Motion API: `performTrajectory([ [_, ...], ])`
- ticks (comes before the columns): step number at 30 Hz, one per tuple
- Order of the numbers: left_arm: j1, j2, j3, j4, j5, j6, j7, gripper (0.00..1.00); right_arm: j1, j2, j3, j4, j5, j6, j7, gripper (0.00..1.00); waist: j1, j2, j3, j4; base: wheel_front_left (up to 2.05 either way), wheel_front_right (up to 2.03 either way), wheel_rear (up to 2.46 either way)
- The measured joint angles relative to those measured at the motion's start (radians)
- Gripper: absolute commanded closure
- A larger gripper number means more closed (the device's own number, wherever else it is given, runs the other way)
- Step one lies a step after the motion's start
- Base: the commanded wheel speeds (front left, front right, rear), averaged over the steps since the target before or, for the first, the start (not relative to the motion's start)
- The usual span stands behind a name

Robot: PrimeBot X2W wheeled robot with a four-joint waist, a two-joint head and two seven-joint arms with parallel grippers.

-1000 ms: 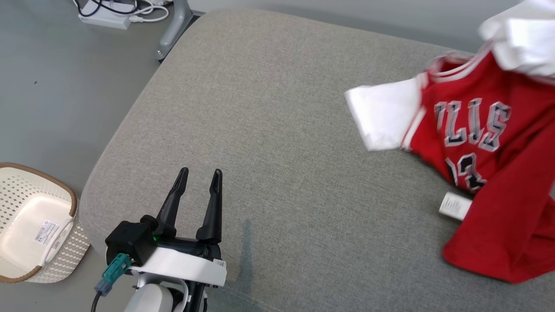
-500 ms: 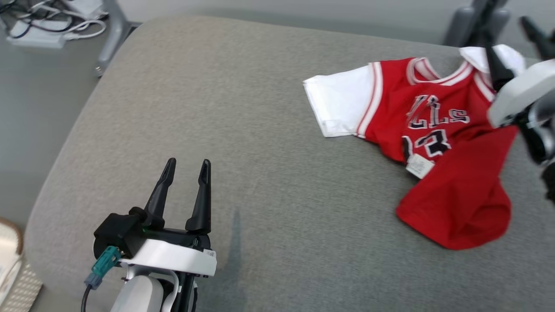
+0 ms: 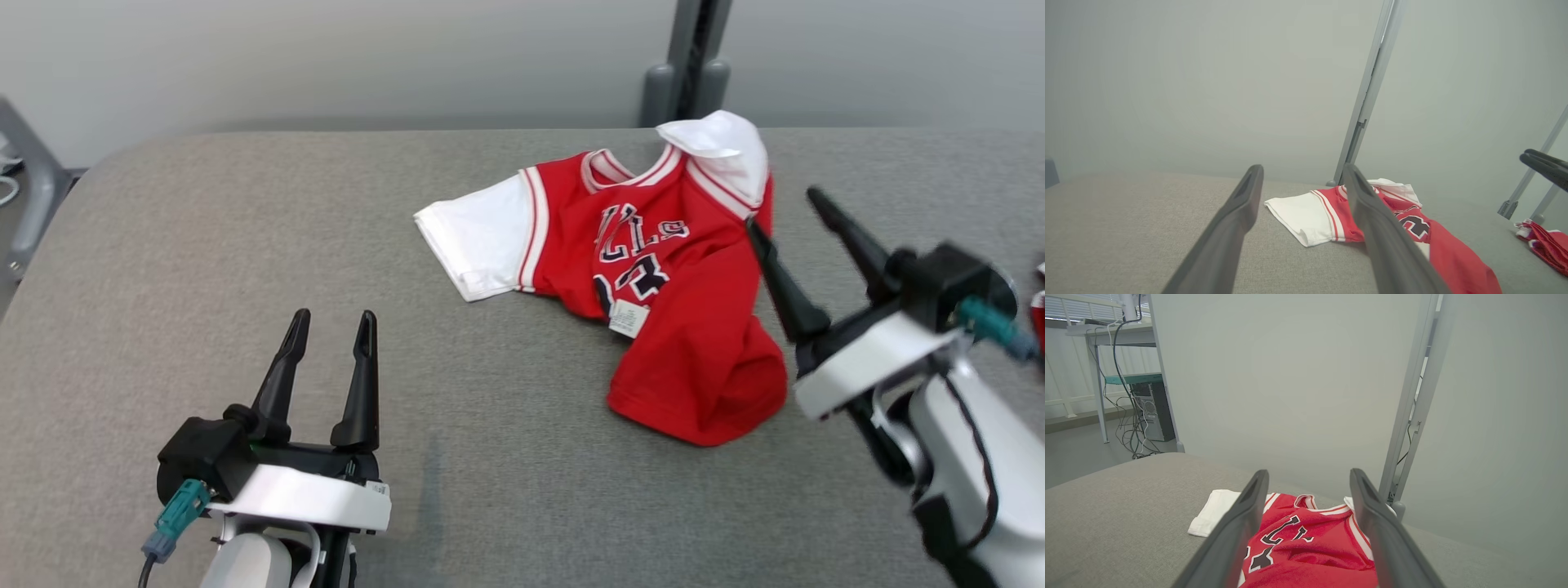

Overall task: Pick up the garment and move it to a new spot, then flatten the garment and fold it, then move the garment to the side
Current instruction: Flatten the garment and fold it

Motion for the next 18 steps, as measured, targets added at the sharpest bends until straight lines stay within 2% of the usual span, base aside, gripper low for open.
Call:
performTrajectory([
  [9, 0.025, 0.000, 0.001, -0.005, 0.000, 0.006, 0.000, 0.00, 0.319, 0.157, -0.160, -0.210, -0.196, 0.000, 0.012, 0.00, 0.0000, 0.0000, -0.033, -0.078, 0.00, 0.00, 0.00],
  [18, 0.024, 0.000, -0.007, -0.004, 0.003, 0.000, 0.000, 0.00, 0.390, 0.212, -0.198, -0.301, -0.283, 0.000, 0.056, 0.00, 0.0000, 0.0000, -0.024, -0.083, 0.00, 0.00, 0.00],
])
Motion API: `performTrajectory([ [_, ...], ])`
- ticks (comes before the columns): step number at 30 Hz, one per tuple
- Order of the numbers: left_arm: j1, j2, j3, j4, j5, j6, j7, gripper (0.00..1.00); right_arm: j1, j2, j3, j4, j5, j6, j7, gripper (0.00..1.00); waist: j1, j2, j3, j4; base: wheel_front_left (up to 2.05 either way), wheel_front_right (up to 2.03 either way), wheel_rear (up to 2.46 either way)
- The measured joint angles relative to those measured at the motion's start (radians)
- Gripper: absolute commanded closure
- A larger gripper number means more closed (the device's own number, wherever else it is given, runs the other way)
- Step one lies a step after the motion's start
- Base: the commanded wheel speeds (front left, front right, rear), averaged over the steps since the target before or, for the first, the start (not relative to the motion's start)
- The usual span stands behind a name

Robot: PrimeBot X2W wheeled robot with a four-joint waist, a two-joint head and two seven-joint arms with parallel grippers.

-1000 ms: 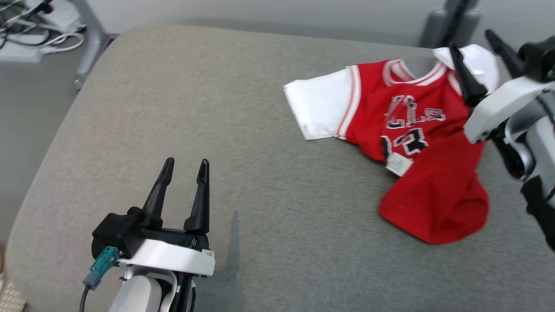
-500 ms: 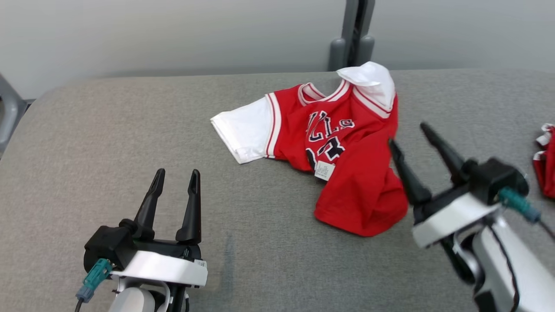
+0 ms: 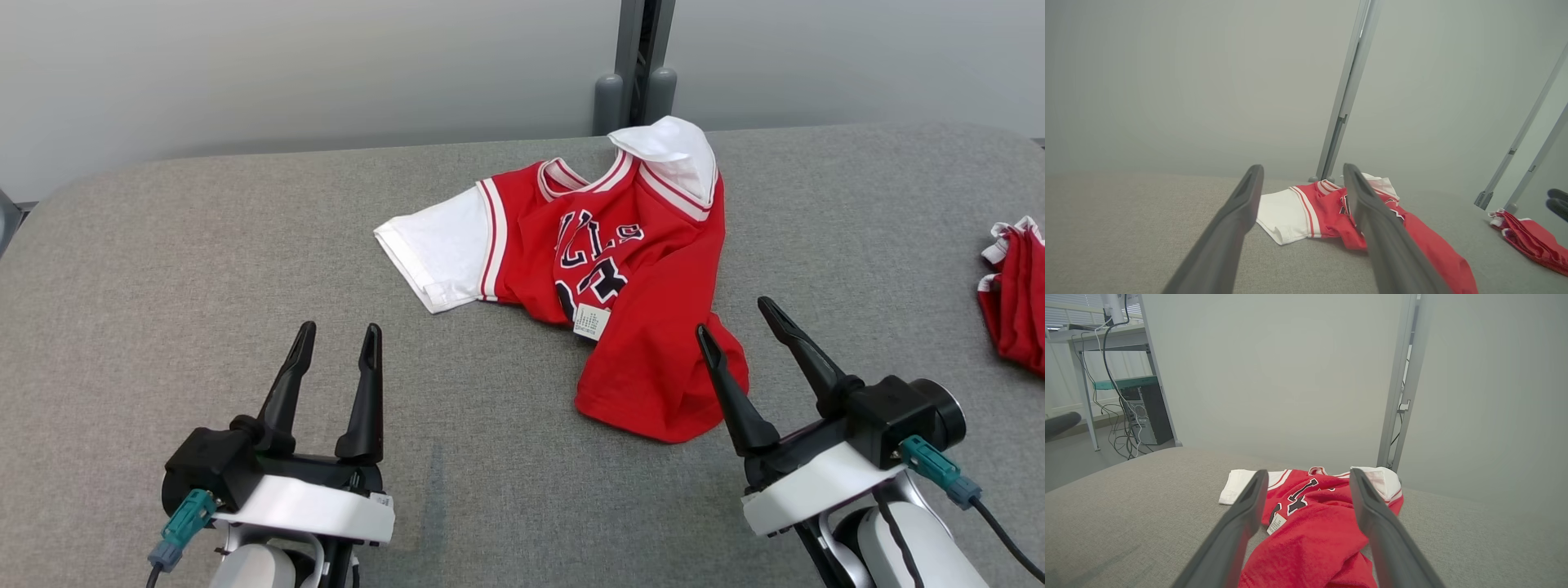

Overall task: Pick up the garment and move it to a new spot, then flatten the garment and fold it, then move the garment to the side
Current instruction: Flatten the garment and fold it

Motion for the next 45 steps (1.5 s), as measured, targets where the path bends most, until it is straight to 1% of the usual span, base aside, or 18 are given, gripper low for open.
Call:
performTrajectory([
  [8, -0.001, 0.000, -0.010, 0.002, 0.000, 0.000, 0.000, 0.00, 0.019, 0.011, -0.017, -0.024, -0.017, 0.000, 0.010, 0.00, 0.0000, 0.0000, -0.004, 0.001, 0.00, 0.00, 0.00],
  [12, 0.002, 0.000, -0.013, 0.001, 0.001, 0.001, 0.000, 0.00, 0.032, 0.028, -0.034, -0.026, -0.031, 0.000, 0.009, 0.00, 0.0000, 0.0000, -0.005, -0.002, 0.00, 0.00, 0.00],
  [20, 0.013, 0.000, -0.012, 0.001, 0.001, 0.003, 0.000, 0.00, 0.080, 0.074, -0.179, -0.022, -0.094, 0.000, -0.020, 0.00, 0.0000, 0.0000, -0.008, -0.002, 0.00, 0.00, 0.00],
  [24, 0.015, 0.000, -0.008, 0.002, 0.002, 0.008, 0.000, 0.00, 0.102, 0.082, -0.235, -0.022, -0.114, 0.000, -0.034, 0.00, 0.0000, 0.0000, -0.010, -0.001, 0.00, 0.00, 0.00],
  [27, 0.019, 0.000, -0.006, 0.005, 0.005, 0.010, 0.000, 0.00, 0.107, 0.082, -0.257, -0.021, -0.094, 0.000, -0.041, 0.00, 0.0000, 0.0000, -0.011, 0.000, 0.00, 0.00, 0.00],
  [30, 0.021, 0.000, -0.004, 0.007, 0.005, 0.013, 0.000, 0.00, 0.115, 0.082, -0.213, 0.000, -0.038, 0.000, -0.045, 0.00, 0.0000, 0.0000, -0.013, 0.001, 0.00, 0.00, 0.00],
  [36, 0.021, 0.000, -0.016, 0.012, 0.003, 0.013, 0.000, 0.00, 0.109, 0.085, 0.010, 0.111, -0.006, 0.000, -0.053, 0.00, 0.0000, 0.0000, -0.007, 0.018, 0.00, 0.00, 0.00],
  [38, 0.018, 0.000, -0.022, 0.016, 0.003, 0.013, 0.000, 0.00, 0.082, 0.087, 0.056, 0.173, 0.009, 0.000, -0.057, 0.00, 0.0000, 0.0000, -0.003, 0.029, 0.00, 0.00, 0.00],
  [41, 0.012, 0.000, -0.033, 0.021, 0.000, 0.010, 0.000, 0.00, 0.026, 0.086, 0.086, 0.289, 0.014, 0.000, -0.062, 0.00, 0.0000, 0.0000, 0.005, 0.050, 0.00, 0.00, 0.00],
  [45, 0.006, 0.000, -0.046, 0.028, -0.001, 0.009, 0.000, 0.00, -0.035, 0.085, 0.091, 0.423, 0.022, 0.000, -0.064, 0.00, 0.0000, 0.0000, 0.014, 0.088, 0.00, 0.00, 0.00],
])
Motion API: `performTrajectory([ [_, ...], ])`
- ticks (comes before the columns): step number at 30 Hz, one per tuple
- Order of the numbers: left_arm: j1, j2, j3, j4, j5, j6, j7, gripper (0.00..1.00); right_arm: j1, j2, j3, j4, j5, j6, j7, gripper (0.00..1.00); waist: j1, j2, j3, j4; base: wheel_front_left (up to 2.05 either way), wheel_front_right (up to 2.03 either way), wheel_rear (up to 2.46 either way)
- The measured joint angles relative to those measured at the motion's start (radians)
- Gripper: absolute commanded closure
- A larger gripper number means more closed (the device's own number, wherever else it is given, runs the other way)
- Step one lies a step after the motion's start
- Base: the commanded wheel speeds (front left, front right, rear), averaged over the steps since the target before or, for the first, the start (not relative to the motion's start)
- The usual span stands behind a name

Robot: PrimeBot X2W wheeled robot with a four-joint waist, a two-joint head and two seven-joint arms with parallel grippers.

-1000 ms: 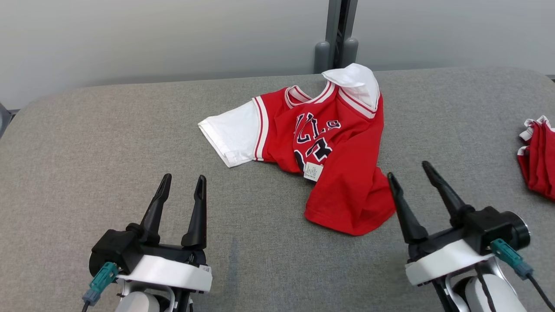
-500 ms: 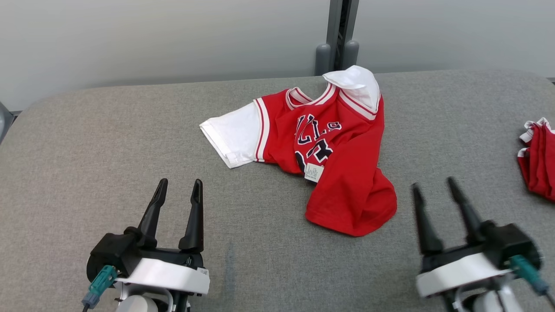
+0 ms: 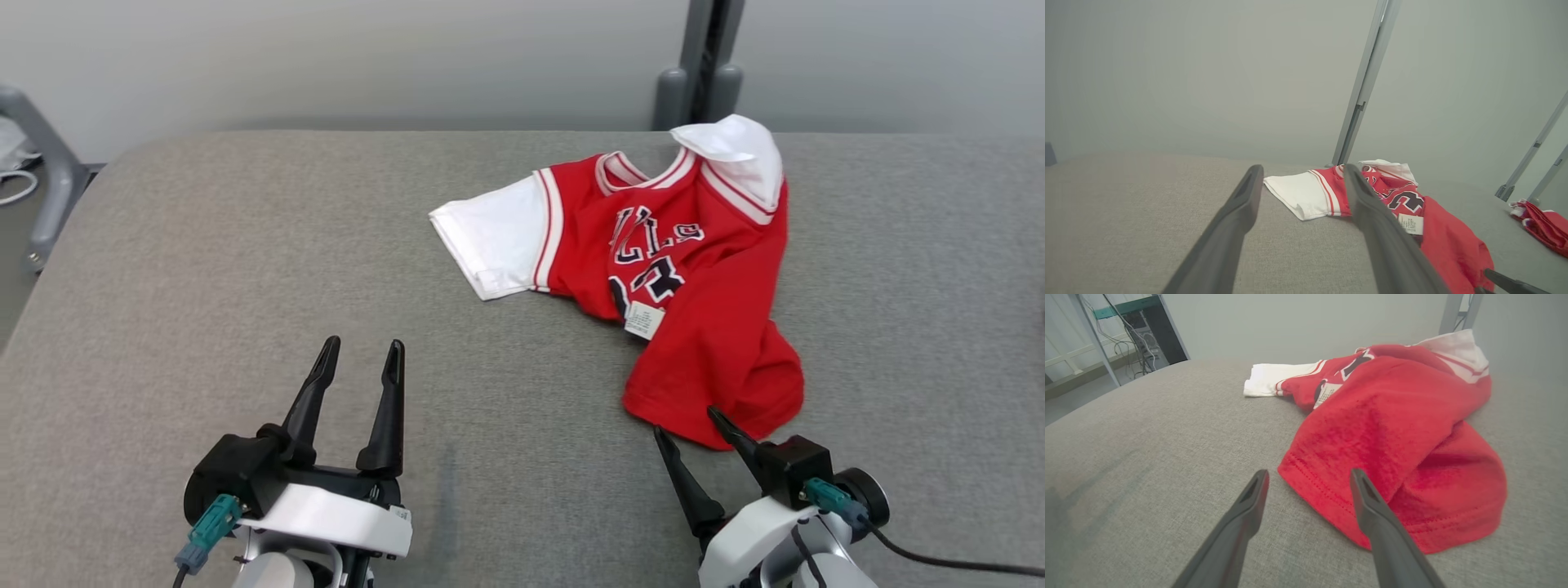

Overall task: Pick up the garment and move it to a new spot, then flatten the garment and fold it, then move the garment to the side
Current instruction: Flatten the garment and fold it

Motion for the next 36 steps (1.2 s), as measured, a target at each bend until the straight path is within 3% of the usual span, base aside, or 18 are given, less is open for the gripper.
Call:
performTrajectory([
  [11, -0.014, 0.001, -0.011, 0.005, 0.000, 0.000, 0.000, 0.00, -0.090, 0.000, -0.074, 0.177, 0.018, 0.000, -0.002, 0.00, 0.0000, 0.0000, 0.036, 0.102, 0.00, 0.00, 0.00],
  [12, -0.015, 0.001, -0.013, 0.005, 0.000, 0.000, 0.000, 0.00, -0.095, 0.000, -0.080, 0.202, 0.030, 0.000, -0.002, 0.53, 0.0000, 0.0000, 0.039, 0.111, 0.00, 0.00, 0.00],
  [13, -0.015, 0.001, -0.013, 0.005, -0.001, 0.000, 0.000, 0.00, -0.100, 0.001, -0.083, 0.224, 0.034, 0.000, -0.003, 0.98, 0.0000, 0.0000, 0.041, 0.119, 0.00, 0.00, 0.00],
  [22, -0.014, 0.001, 0.001, 0.005, -0.007, 0.008, 0.000, 0.00, -0.132, 0.001, -0.065, 0.197, 0.086, 0.000, -0.005, 1.00, 0.0000, 0.0000, 0.033, 0.136, 0.00, 0.00, 0.00],
  [27, -0.009, 0.001, 0.005, -0.002, -0.012, 0.010, 0.000, 0.00, -0.133, 0.003, -0.044, 0.050, 0.105, 0.000, -0.005, 1.00, 0.0000, 0.0000, 0.019, 0.104, 0.00, 0.00, 0.00],
  [30, -0.009, 0.000, 0.005, -0.005, -0.013, 0.013, 0.000, 0.00, -0.157, -0.013, -0.111, -0.040, 0.097, 0.000, -0.005, 1.00, 0.0000, 0.0000, 0.014, 0.077, 0.00, 0.00, 0.00],
  [36, -0.009, 0.000, -0.018, -0.003, -0.018, 0.011, 0.000, 0.00, -0.272, -0.148, -0.348, -0.103, 0.206, 0.000, 0.033, 1.00, 0.0000, 0.0000, 0.007, 0.043, 0.00, 0.00, 0.00],
])
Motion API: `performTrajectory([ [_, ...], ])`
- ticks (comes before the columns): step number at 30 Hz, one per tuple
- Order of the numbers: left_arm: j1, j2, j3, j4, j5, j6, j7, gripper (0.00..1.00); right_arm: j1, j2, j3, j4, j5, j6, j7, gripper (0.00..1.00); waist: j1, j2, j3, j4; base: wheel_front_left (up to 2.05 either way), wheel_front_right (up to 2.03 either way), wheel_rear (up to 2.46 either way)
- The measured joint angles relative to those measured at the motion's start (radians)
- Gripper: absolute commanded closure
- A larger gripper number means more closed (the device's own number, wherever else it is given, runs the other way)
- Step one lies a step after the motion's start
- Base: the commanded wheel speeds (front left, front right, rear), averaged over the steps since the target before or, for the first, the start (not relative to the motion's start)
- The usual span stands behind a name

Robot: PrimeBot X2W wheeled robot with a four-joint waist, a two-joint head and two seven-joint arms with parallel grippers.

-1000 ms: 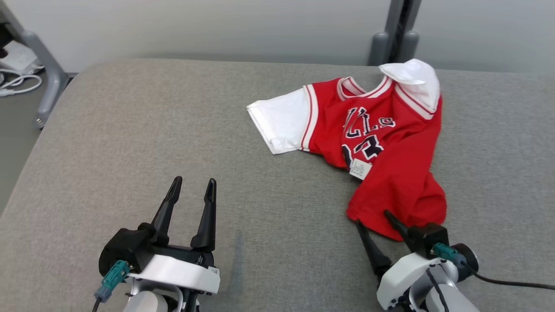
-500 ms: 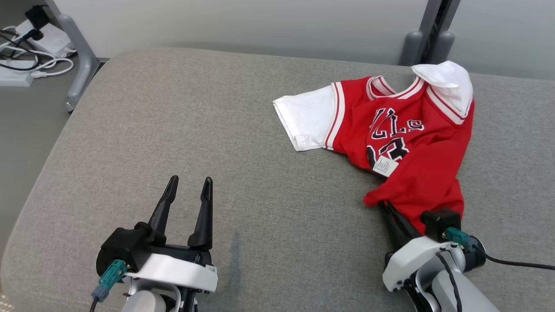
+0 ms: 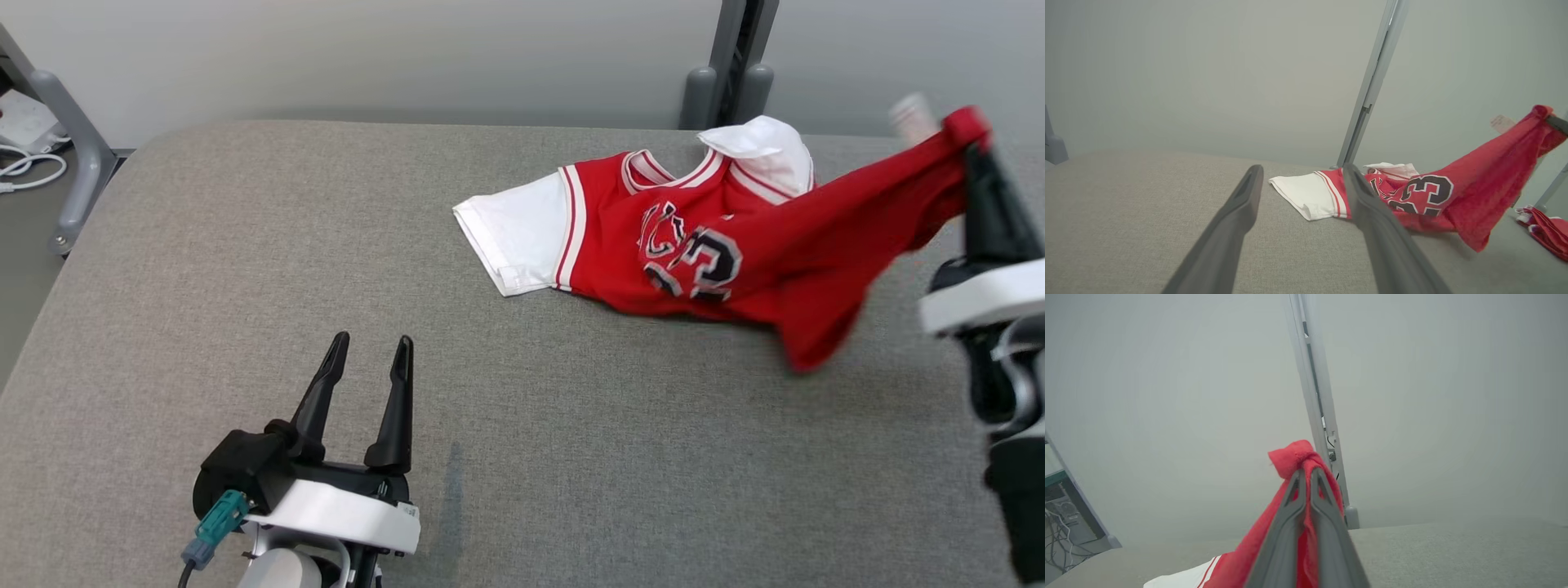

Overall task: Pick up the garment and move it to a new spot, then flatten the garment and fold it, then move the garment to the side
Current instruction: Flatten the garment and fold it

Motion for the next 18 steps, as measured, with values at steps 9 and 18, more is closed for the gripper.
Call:
performTrajectory([
  [9, -0.006, 0.000, -0.010, 0.011, -0.001, -0.007, 0.000, 0.00, -0.178, -0.098, -0.148, 0.258, -0.028, 0.000, 0.028, 0.00, 0.0000, 0.0000, 0.005, 0.027, 0.00, 0.00, 0.00],
  [18, 0.017, 0.001, 0.012, 0.006, 0.002, -0.003, 0.000, 0.00, -0.190, 0.003, -0.132, 0.382, -0.115, 0.001, -0.024, 0.00, 0.0000, 0.0000, -0.009, 0.011, 0.00, 0.00, 0.00],
])
